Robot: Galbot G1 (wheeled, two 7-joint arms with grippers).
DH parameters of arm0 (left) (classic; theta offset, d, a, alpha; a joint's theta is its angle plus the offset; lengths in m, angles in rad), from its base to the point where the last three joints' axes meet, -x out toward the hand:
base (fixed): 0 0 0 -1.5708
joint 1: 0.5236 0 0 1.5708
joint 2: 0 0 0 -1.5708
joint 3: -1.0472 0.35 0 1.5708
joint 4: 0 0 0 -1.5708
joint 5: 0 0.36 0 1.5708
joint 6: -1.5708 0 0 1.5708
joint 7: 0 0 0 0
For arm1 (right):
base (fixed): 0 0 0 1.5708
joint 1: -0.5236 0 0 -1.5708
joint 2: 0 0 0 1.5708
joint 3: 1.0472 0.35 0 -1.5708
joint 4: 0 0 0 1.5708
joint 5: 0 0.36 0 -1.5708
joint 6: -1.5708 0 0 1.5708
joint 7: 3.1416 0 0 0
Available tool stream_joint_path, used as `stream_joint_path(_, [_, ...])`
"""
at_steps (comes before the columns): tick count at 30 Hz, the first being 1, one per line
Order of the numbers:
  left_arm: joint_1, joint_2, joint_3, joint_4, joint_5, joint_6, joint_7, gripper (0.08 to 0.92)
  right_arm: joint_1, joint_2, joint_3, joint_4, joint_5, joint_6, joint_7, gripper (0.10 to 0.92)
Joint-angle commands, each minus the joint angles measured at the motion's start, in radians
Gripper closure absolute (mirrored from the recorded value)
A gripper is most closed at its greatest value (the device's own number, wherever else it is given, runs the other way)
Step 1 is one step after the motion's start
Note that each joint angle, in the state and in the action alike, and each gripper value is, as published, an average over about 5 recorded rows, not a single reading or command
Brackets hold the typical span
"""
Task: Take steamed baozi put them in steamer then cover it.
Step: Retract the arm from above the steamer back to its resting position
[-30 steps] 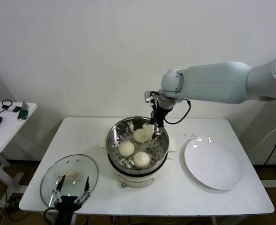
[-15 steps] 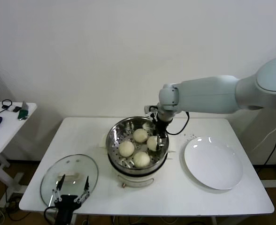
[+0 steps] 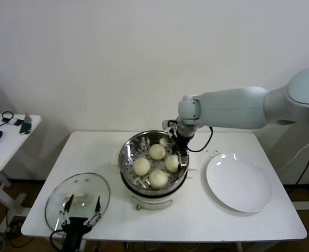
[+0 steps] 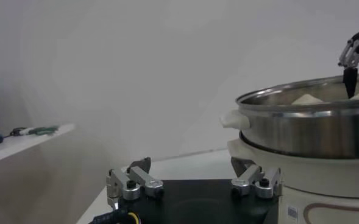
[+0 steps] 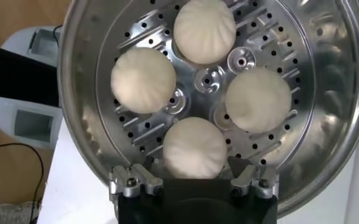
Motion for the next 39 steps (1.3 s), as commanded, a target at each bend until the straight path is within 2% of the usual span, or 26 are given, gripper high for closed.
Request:
stream_joint_path(1, [0.000,-0.004,0.005,-0.002,0.045,-0.006,0.005,0.177,0.034,-0.075,0.041,-0.008,-0.044,0.013,-0.094,0.202])
stream_joint_path(8, [-0.009,-0.002,0.007,0.008,0.060,-0.011,0.000,0.177,0.057,-0.252,0.130,0.008,0.001,0.115,-0.042,0.203])
stream_joint_path(14, [-0.033,-0.010,0.005,0.007,0.112,-0.016,-0.014,0.177,-0.048,-0.441,0.293,0.050,0.099,0.306,0.271,0.203])
stream_joint_path(18, [-0.040,-0.015,0.006,0.004,0.132,-0.011,-0.017,0.177,-0.185,-0.545,0.445,0.069,0.075,0.405,0.404,0.203])
stream_joint_path(25, [-0.030,-0.023,-0.001,-0.006,0.210,-0.012,-0.037,0.177,-0.567,-0.699,0.832,0.080,-0.037,0.487,0.564,0.203])
stream_joint_path(29, [-0.015,-0.025,-0.003,-0.016,0.270,0.001,-0.047,0.177,-0.862,-0.747,1.149,0.101,-0.088,0.504,0.654,0.203])
stream_joint_path(35, [0.005,-0.031,-0.016,-0.033,0.499,0.008,-0.066,0.177,-1.300,-0.765,1.595,0.168,-0.128,0.506,0.774,0.203])
stream_joint_path(39, [0.007,-0.042,-0.016,-0.044,0.632,0.043,-0.095,0.177,-1.583,-0.721,1.903,0.214,-0.173,0.494,0.838,0.203])
